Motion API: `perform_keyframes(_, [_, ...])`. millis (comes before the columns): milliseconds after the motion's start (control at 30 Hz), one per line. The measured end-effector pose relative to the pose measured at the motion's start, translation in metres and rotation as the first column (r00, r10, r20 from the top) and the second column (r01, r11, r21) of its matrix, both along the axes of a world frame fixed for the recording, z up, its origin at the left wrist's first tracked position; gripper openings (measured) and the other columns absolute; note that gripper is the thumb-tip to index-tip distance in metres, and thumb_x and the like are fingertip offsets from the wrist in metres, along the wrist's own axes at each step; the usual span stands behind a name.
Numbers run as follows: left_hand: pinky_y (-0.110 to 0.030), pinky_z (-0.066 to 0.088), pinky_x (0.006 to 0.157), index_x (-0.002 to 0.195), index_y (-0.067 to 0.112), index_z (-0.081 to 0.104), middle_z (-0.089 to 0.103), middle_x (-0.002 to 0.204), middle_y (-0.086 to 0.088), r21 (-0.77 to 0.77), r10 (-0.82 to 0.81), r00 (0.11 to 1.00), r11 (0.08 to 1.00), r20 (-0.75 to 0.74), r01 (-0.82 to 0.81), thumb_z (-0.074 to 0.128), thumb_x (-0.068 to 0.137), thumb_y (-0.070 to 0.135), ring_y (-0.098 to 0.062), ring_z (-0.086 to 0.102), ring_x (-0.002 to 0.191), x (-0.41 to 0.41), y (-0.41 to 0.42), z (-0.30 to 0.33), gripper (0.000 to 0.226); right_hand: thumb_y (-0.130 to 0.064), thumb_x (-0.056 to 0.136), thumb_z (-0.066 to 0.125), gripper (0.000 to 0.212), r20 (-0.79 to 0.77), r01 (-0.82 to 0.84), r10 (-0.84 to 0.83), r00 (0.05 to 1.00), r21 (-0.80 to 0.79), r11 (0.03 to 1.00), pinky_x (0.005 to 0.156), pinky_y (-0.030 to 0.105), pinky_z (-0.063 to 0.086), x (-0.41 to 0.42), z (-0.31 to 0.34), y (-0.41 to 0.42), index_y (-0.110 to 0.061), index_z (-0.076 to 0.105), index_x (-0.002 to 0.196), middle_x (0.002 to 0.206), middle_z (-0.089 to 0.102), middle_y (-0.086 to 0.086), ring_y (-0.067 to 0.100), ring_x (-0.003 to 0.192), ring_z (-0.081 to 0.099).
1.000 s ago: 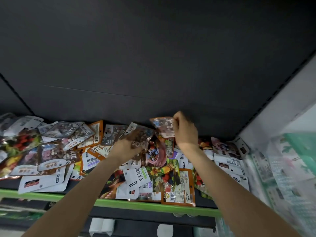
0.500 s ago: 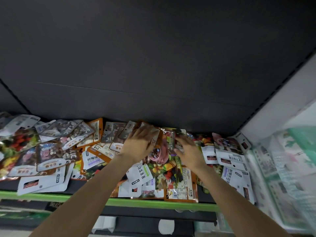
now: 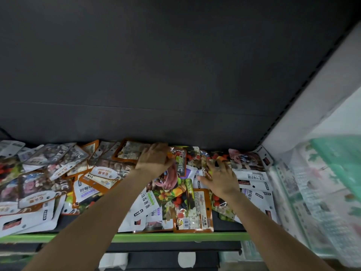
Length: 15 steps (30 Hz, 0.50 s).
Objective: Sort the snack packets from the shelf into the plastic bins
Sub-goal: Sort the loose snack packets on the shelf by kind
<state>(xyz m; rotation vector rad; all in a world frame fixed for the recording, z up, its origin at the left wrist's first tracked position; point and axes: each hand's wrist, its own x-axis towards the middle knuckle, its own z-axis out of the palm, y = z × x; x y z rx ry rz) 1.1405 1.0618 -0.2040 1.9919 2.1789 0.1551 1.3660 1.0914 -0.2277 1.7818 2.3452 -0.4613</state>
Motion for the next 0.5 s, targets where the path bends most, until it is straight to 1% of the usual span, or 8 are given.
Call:
perform_keyframes(33, [-0.034,0.024,0.110,0.142,0.026,0.037,0.031,0.151,0.003,-0.036,-0.044,0.999,0.998,0.024,0.045,0.045,0.095,0.043,-0.019,0.028,0.138,0.007,0.009,-0.003,0.050,-0.073,0.085,0.035,0.082,0.011,-0.002,0.002,1.000,-0.022,1.000,0.117,0.049,0.013,-0.001,0.001,0.001,-0.035,0.003,0.151,0.160,0.001,0.008,0.032,0.146,0.002])
perform_keyframes(100, [-0.036,0.024,0.112,0.146,0.026,0.029,0.026,0.154,0.002,-0.095,-0.077,0.996,0.992,0.051,0.081,0.050,0.093,0.040,-0.019,0.025,0.140,0.013,0.022,-0.011,0.058,-0.075,0.084,0.033,0.084,0.040,-0.015,0.018,0.999,-0.065,0.998,0.117,0.051,0.009,-0.004,0.000,0.003,-0.038,-0.003,0.150,0.160,-0.004,0.009,0.035,0.146,-0.003])
perform_keyframes(200, [-0.041,0.020,0.116,0.148,0.027,0.022,0.021,0.156,0.001,-0.199,-0.091,0.992,0.974,0.083,0.106,0.055,0.090,0.045,-0.020,0.019,0.143,0.010,0.031,-0.021,0.070,-0.077,0.082,0.032,0.084,0.058,-0.034,0.039,0.998,-0.085,0.996,0.117,0.053,0.003,-0.005,-0.007,0.003,-0.041,-0.003,0.149,0.159,-0.012,0.009,0.037,0.145,-0.011])
perform_keyframes(233, [-0.042,0.020,0.116,0.148,0.027,0.023,0.022,0.155,0.000,-0.209,-0.098,0.992,0.971,0.081,0.113,0.057,0.088,0.048,-0.021,0.020,0.143,0.008,0.033,-0.023,0.072,-0.077,0.082,0.033,0.084,0.055,-0.037,0.041,0.998,-0.083,0.996,0.116,0.053,0.001,-0.005,-0.009,0.002,-0.042,-0.002,0.149,0.158,-0.014,0.008,0.036,0.144,-0.014])
perform_keyframes(333, [-0.040,0.027,0.110,0.143,0.027,0.035,0.037,0.141,-0.004,-0.137,-0.107,0.994,0.985,-0.001,0.106,0.067,0.080,0.050,-0.024,0.032,0.133,0.010,0.039,-0.019,0.075,-0.078,0.081,0.034,0.082,0.051,-0.043,0.046,0.998,-0.063,0.997,0.116,0.052,-0.002,-0.004,-0.016,0.000,-0.043,0.004,0.149,0.158,-0.017,0.007,0.035,0.143,-0.019])
perform_keyframes(400, [-0.040,0.031,0.104,0.136,0.024,0.042,0.041,0.132,-0.003,-0.085,-0.072,0.997,0.994,-0.026,0.069,0.071,0.076,0.046,-0.023,0.035,0.128,0.015,0.042,-0.016,0.070,-0.078,0.081,0.033,0.082,0.057,-0.047,0.050,0.997,-0.051,0.998,0.116,0.053,-0.003,-0.005,-0.018,0.000,-0.042,0.005,0.149,0.158,-0.018,0.009,0.036,0.143,-0.020])
perform_keyframes(500, [-0.039,0.031,0.097,0.122,0.022,0.052,0.048,0.126,0.001,-0.006,-0.020,0.997,1.000,0.081,0.021,0.071,0.078,0.037,-0.020,0.041,0.123,0.019,0.044,-0.012,0.051,-0.077,0.082,0.033,0.082,0.070,-0.052,0.056,0.996,-0.055,0.997,0.115,0.053,-0.003,-0.006,-0.017,0.000,-0.041,0.004,0.149,0.157,-0.019,0.010,0.037,0.142,-0.020])
